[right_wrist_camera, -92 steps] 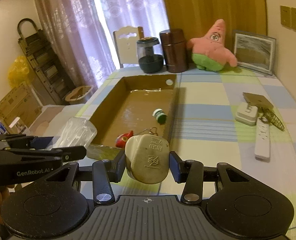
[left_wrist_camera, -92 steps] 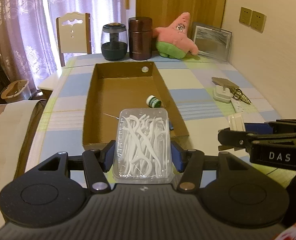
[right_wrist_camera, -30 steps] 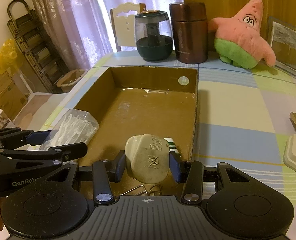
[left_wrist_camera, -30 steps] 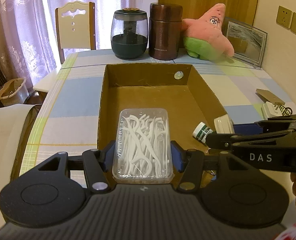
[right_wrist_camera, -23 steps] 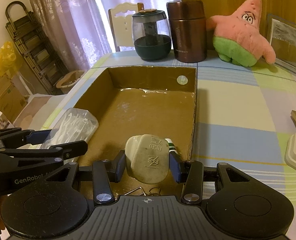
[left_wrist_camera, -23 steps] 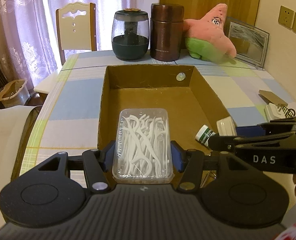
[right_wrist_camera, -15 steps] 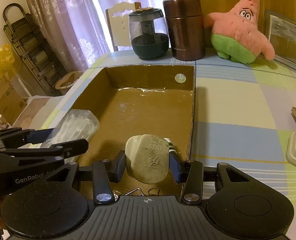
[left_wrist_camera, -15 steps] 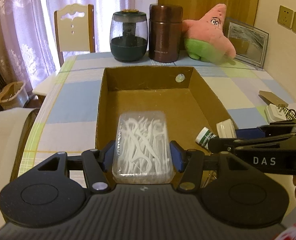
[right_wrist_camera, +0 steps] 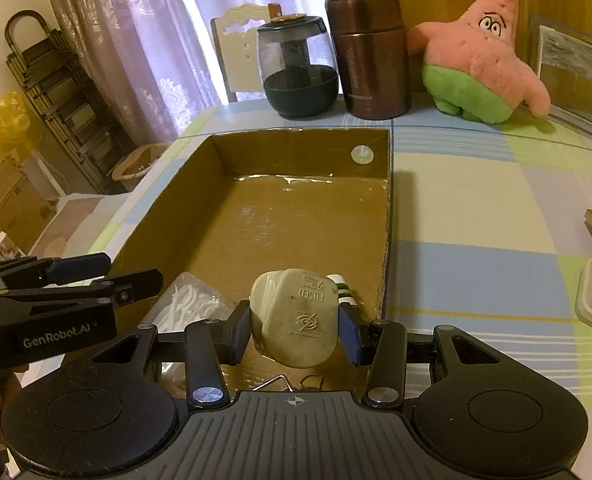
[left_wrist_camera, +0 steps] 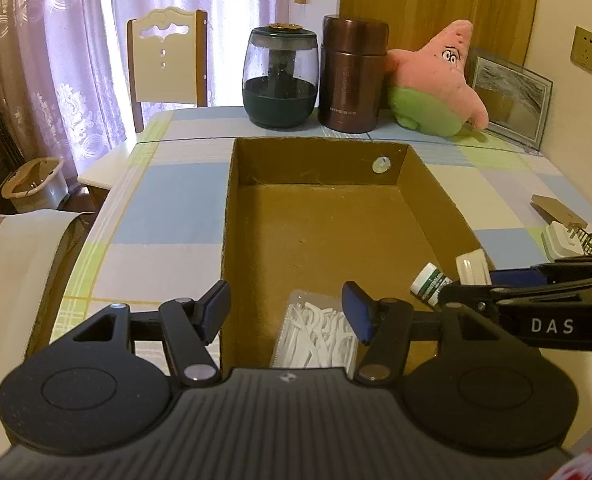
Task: Organize rigid objects
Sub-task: 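Lower both items into the box and open both tools to release them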
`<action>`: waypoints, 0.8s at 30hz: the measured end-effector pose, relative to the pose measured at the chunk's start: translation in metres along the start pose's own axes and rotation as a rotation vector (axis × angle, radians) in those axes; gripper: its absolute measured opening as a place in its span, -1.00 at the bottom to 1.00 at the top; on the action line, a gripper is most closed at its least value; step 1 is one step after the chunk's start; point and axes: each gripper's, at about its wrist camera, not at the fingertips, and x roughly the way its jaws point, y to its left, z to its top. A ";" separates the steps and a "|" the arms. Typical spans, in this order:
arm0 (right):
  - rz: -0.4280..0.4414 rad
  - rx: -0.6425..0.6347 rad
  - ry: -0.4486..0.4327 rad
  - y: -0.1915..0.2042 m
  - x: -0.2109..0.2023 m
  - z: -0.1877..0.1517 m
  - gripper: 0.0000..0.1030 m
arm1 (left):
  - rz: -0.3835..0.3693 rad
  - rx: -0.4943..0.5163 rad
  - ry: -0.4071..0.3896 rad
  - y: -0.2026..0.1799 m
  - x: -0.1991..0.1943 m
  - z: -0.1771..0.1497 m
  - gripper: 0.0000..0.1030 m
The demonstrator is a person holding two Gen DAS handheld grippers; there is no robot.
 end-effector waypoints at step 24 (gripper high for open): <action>0.062 0.054 -0.095 -0.004 -0.013 0.009 0.25 | 0.016 -0.060 -0.001 0.008 -0.001 0.000 0.10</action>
